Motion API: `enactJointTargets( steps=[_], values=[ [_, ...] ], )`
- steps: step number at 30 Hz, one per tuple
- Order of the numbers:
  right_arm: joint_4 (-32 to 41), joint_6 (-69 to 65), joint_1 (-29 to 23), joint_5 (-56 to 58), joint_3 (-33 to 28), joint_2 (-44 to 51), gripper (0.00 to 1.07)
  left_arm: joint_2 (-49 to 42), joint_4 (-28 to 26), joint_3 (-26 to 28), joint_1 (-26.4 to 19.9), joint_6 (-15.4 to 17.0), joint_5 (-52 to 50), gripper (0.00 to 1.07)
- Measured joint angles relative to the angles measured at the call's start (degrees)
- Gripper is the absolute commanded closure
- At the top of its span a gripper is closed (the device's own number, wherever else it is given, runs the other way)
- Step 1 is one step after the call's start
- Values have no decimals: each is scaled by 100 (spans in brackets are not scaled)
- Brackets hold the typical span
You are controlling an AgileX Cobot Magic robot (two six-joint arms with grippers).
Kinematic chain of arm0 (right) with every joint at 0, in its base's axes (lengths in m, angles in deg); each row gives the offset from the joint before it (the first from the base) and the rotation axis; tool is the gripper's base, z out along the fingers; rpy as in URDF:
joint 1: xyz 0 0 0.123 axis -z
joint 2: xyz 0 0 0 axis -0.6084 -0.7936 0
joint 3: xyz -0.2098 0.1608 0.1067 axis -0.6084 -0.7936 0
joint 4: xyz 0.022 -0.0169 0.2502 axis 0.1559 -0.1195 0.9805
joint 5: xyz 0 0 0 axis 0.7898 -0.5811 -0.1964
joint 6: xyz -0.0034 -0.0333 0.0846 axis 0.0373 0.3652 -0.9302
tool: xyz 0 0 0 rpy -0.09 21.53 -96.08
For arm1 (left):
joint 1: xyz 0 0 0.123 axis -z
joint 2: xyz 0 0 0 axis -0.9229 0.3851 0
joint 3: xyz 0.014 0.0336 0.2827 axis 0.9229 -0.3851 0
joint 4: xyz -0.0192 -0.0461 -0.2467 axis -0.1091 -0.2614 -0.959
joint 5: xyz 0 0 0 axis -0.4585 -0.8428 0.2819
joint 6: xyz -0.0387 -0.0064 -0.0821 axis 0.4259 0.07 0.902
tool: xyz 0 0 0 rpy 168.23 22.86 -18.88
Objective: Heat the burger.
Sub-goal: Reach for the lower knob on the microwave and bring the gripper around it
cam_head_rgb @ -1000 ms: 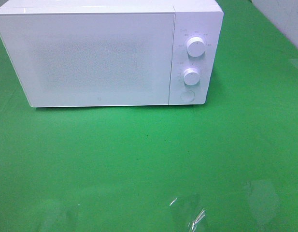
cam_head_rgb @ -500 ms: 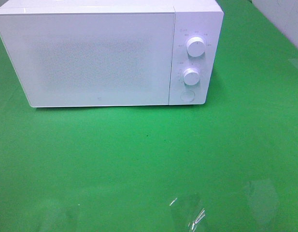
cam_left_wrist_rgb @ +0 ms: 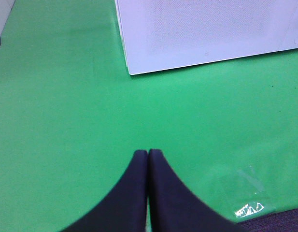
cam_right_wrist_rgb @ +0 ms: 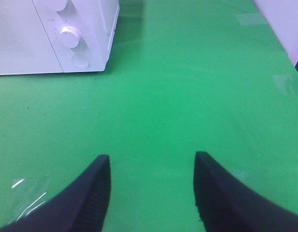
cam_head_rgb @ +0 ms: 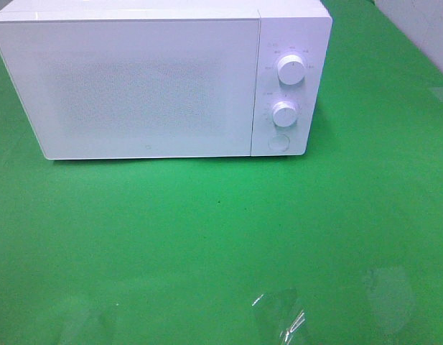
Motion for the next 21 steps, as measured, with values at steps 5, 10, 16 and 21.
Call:
enactJointTargets(
  steps=[5, 10, 16, 21],
  values=[
    [0, 0, 0, 0, 0, 0, 58, 0, 0, 0, 0, 0, 0, 106],
    [0, 0, 0, 0, 0, 0, 58, 0, 0, -6, 0, 0, 0, 106],
    [0, 0, 0, 0, 0, 0, 58, 0, 0, -6, 0, 0, -6, 106],
    [0, 0, 0, 0, 0, 0, 58, 0, 0, -6, 0, 0, -6, 106]
  ],
)
